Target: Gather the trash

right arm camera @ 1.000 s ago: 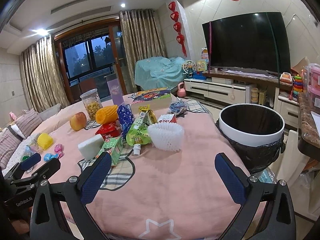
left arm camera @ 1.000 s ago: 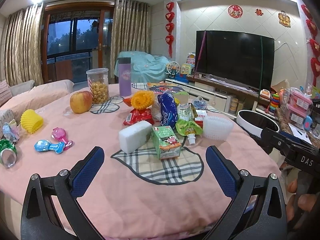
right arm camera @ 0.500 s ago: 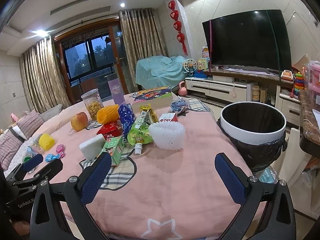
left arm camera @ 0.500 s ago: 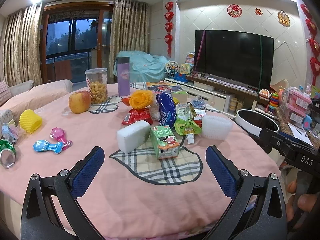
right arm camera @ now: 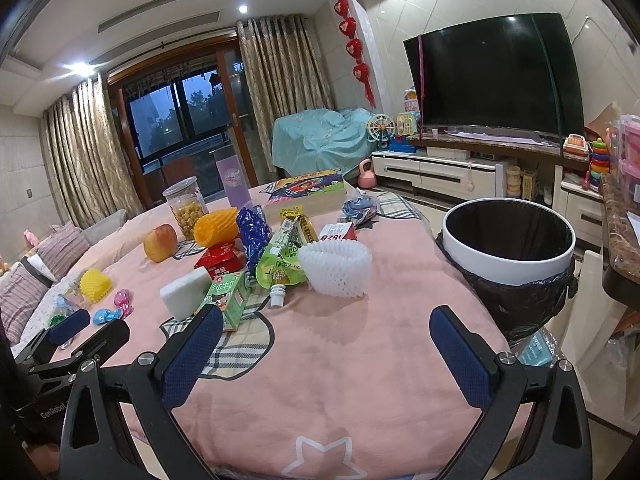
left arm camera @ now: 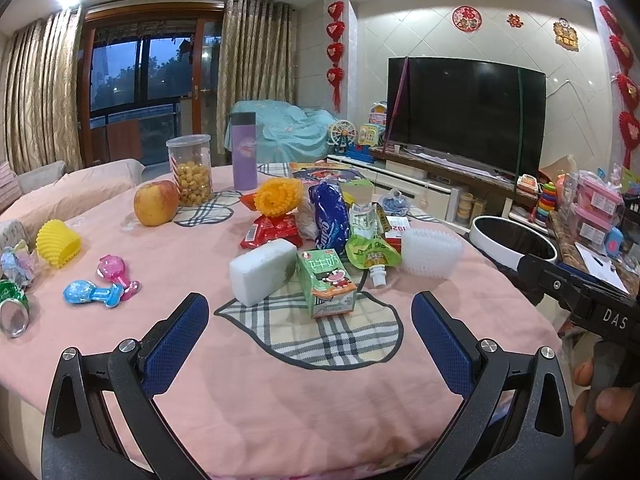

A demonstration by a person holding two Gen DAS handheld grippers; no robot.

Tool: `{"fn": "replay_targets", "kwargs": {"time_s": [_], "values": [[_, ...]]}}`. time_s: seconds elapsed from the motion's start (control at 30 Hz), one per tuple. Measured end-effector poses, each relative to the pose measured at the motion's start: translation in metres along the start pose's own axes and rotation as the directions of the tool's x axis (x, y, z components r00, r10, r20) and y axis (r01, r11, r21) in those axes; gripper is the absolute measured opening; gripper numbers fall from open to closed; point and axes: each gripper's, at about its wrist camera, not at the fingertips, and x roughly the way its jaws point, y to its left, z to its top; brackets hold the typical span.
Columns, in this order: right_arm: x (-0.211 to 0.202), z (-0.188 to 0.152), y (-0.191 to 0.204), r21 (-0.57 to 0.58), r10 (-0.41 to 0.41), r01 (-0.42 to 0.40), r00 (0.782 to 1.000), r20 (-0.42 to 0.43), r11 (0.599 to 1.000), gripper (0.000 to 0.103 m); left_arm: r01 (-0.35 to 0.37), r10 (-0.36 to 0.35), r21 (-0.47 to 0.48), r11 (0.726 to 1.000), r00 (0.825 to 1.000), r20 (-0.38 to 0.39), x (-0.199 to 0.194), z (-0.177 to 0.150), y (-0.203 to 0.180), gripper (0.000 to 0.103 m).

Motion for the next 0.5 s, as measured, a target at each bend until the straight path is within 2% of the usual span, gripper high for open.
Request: {"fn": "replay_targets", "kwargs": {"time_s": [0.5], "values": [[0.007,-0.001,-0.006,0.016,0.010,-0.010,0.999,-0.030,1.000,0.103,0.001,-0.001,-0.004,1.000,0.999,-0.043,0.013,-0.005,0.000,0.103]]}}
